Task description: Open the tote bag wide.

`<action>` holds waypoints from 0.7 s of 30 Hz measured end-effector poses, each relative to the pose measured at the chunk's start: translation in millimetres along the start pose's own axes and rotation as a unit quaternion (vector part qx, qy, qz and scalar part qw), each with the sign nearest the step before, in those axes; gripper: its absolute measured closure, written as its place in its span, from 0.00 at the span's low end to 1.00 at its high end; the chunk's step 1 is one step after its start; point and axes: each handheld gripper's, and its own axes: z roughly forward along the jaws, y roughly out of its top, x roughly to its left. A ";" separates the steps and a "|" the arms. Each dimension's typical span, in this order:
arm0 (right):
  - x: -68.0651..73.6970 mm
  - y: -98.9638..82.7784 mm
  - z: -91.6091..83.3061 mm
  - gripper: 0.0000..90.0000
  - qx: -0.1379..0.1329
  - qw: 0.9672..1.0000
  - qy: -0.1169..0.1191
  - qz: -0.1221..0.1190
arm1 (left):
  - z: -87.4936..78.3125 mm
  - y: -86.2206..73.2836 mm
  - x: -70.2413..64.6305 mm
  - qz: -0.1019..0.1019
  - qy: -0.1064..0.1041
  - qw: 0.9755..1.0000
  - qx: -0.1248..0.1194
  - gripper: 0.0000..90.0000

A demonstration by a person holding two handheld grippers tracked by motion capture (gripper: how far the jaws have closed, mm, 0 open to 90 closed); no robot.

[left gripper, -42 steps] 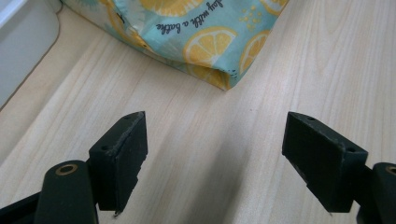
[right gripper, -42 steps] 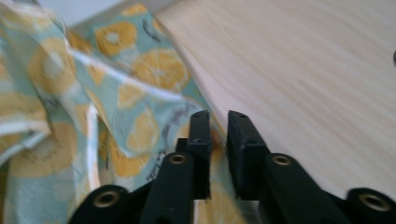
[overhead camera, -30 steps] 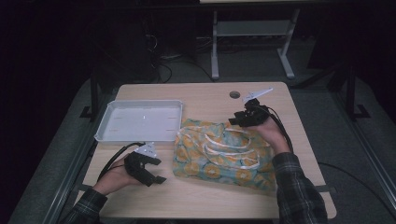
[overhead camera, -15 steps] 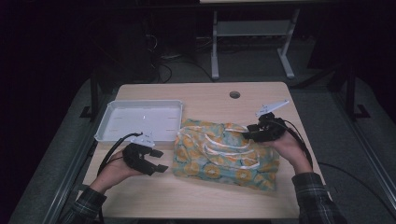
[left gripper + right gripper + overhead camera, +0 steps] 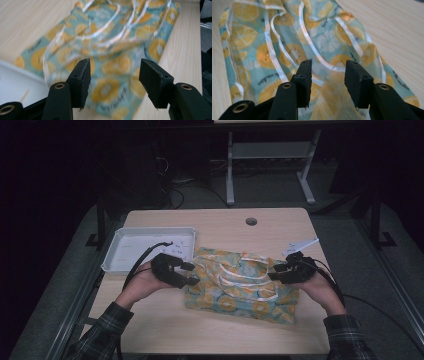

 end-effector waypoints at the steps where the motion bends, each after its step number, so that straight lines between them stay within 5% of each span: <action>1: -0.3 -2.0 0.3 0.62 0.002 1.000 0.001 0.002 | 3.1 5.2 1.2 0.005 -0.001 1.000 0.001 0.47; 11: -3.2 -10.1 15.4 0.67 0.037 0.999 0.006 -0.005 | 36.3 42.0 7.1 0.026 -0.011 0.999 0.018 0.47; 18: -3.3 -11.6 18.4 0.98 0.050 0.998 0.016 -0.017 | 66.9 45.6 10.6 0.030 -0.028 0.998 0.042 0.45; 21: -3.6 -12.9 16.0 0.99 0.041 0.999 0.019 -0.026 | 78.8 44.6 13.1 0.031 -0.026 0.998 0.057 0.45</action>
